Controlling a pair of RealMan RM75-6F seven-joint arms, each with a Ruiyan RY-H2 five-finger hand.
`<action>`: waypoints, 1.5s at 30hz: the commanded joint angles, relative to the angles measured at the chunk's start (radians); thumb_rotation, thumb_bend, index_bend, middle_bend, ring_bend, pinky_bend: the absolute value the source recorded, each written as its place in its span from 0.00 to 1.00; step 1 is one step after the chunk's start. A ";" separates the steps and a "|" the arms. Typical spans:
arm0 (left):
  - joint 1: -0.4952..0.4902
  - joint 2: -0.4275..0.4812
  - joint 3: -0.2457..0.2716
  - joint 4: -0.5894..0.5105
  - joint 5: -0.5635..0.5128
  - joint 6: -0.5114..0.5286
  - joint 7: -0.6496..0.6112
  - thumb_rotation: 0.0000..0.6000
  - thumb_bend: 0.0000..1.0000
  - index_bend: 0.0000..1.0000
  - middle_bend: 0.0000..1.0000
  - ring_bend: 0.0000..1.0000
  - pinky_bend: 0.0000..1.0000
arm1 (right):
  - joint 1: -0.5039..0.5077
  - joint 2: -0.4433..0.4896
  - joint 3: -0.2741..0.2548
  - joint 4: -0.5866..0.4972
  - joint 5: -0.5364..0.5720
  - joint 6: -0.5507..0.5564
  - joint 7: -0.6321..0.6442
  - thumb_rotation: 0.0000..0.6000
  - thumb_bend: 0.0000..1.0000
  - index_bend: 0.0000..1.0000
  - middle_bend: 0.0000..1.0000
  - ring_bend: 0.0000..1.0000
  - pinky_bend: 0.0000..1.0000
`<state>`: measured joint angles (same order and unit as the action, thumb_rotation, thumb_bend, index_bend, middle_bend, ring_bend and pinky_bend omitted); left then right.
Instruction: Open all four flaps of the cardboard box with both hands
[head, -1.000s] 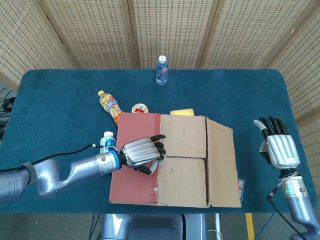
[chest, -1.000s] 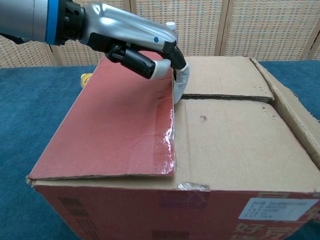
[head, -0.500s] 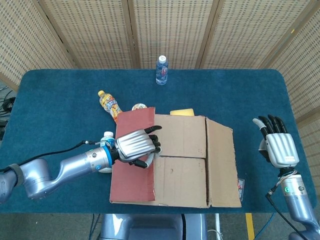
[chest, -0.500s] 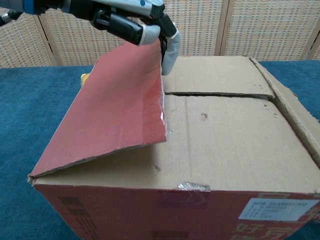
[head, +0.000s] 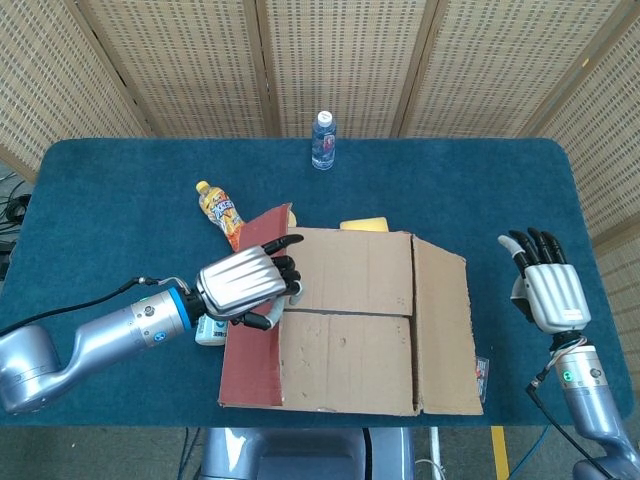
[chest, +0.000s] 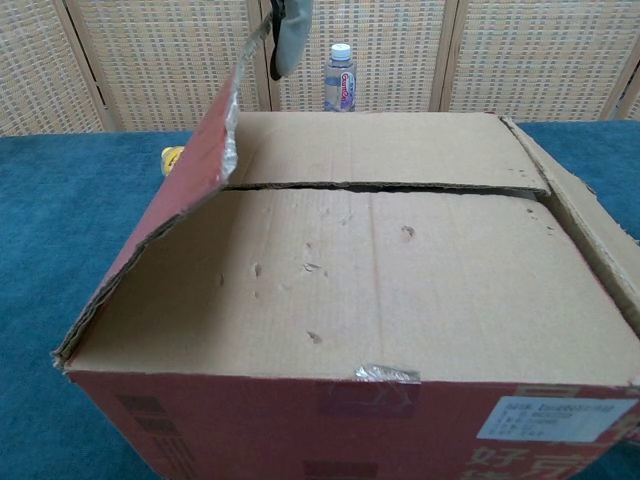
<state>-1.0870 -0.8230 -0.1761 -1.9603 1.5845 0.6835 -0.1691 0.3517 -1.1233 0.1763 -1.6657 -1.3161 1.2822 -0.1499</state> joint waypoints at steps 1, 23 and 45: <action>0.016 0.029 0.004 -0.015 0.019 0.015 -0.016 0.17 0.84 0.50 0.45 0.32 0.02 | 0.001 0.000 0.000 -0.001 0.000 -0.001 0.000 1.00 1.00 0.14 0.12 0.00 0.05; 0.176 0.253 0.071 -0.025 0.193 0.169 -0.173 0.17 0.84 0.50 0.46 0.33 0.02 | 0.010 -0.001 0.002 -0.023 -0.004 -0.014 -0.008 1.00 1.00 0.14 0.12 0.00 0.05; 0.372 0.296 0.168 0.071 0.264 0.284 -0.220 0.16 0.80 0.50 0.46 0.33 0.02 | 0.012 -0.008 -0.003 -0.036 0.002 -0.019 -0.025 1.00 1.00 0.14 0.12 0.00 0.05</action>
<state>-0.7217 -0.5197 -0.0110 -1.8957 1.8535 0.9624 -0.3951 0.3643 -1.1315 0.1732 -1.7022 -1.3139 1.2628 -0.1748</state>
